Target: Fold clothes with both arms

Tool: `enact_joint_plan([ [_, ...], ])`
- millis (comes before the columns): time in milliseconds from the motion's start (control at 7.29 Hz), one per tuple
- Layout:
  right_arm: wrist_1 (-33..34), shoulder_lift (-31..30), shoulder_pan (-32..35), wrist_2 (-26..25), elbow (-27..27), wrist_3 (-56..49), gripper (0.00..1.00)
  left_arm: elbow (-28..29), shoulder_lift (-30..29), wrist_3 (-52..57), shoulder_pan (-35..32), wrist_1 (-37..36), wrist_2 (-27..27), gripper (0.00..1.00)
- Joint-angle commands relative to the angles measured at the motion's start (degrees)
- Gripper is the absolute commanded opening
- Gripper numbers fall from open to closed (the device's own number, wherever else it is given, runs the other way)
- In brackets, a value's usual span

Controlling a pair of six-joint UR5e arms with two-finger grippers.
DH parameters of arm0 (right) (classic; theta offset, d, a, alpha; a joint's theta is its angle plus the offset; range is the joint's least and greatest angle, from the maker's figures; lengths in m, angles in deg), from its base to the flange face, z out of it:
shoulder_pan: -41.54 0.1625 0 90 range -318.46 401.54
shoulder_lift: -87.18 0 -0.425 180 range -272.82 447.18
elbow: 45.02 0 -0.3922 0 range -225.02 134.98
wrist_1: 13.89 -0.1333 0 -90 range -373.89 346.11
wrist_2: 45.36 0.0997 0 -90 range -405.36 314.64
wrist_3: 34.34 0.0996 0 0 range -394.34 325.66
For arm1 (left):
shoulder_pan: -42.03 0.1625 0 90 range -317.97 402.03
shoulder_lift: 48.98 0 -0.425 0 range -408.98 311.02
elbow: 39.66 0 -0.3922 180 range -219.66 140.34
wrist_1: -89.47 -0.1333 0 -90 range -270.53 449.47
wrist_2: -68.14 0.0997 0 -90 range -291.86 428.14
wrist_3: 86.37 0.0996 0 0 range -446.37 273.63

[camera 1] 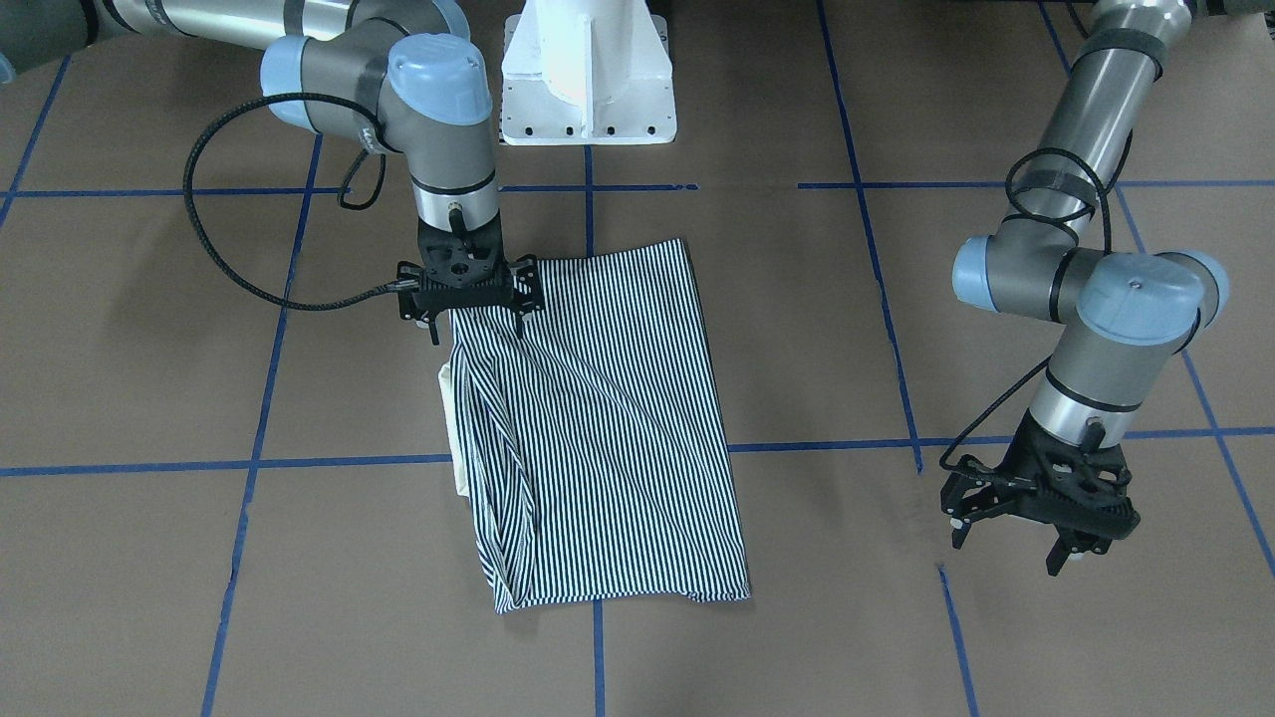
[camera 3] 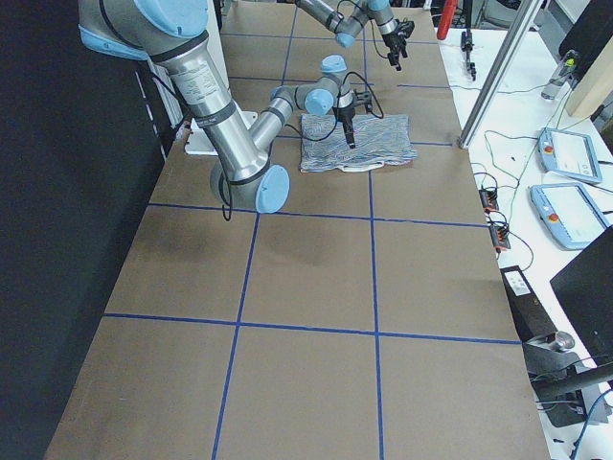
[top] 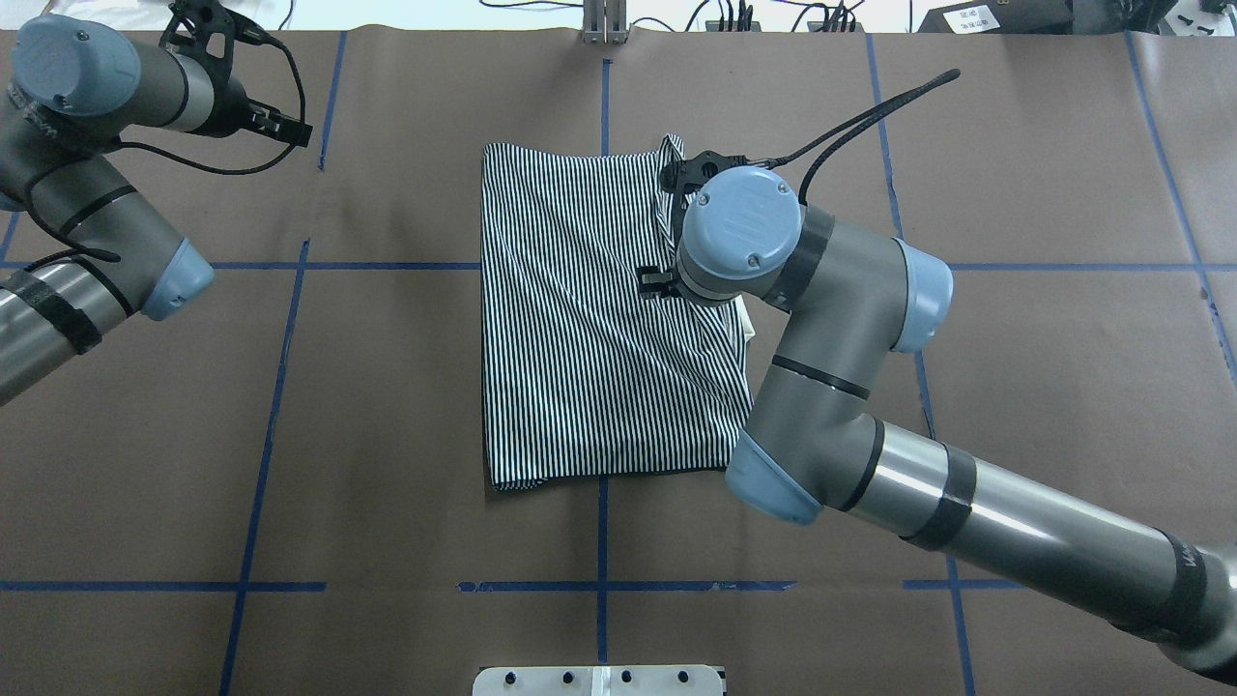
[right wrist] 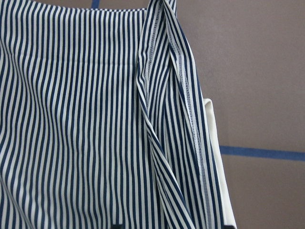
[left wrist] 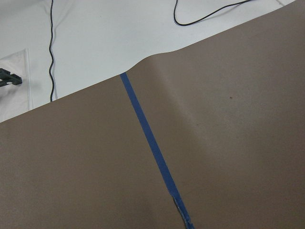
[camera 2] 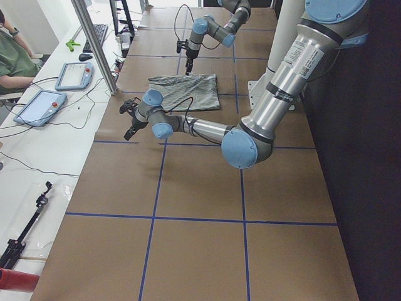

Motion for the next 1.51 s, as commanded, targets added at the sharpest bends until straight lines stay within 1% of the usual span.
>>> enact_joint_plan([
  [0, -4.0, 8.0, 2.2, 1.1, 13.2, -0.2, 0.71, 0.1, 0.1, 0.0, 0.0, 0.1, -0.1, 1.0],
  [137, -8.3, 9.5, 2.3, 1.0, 18.6, -0.2, 0.67, 0.1, 0.5, 0.0, 0.0, 0.1, -0.1, 1.0],
  [274, -10.1, 9.5, 2.5, 1.0, 20.6, -0.3, 0.62, 0.1, 0.7, 0.0, 0.0, 0.1, -0.2, 1.0],
  [549, -10.1, 9.5, 2.6, 0.9, 20.6, -1.8, 0.54, 0.0, 1.0, 0.0, 0.0, 0.1, -0.1, 1.0],
  [686, -10.1, 9.4, 2.6, 1.0, 20.6, -1.9, 0.39, 0.0, 1.0, 0.0, 0.0, 0.1, -0.1, 1.0],
  [823, -9.8, 9.4, 2.6, 0.9, 20.6, -1.8, 0.15, 0.0, 0.9, 0.0, 0.0, 0.1, -0.2, 1.0],
  [960, -9.9, 9.0, 2.6, 0.9, 20.6, -1.9, 0.0, 0.0, 1.0, 0.0, 0.0, 0.1, -0.1, 1.0],
  [1371, -9.5, 8.7, 2.6, 0.9, 20.3, -2.2, 0.0, 0.0, 1.0, 0.0, 0.0, 0.1, -0.1, 1.0],
])
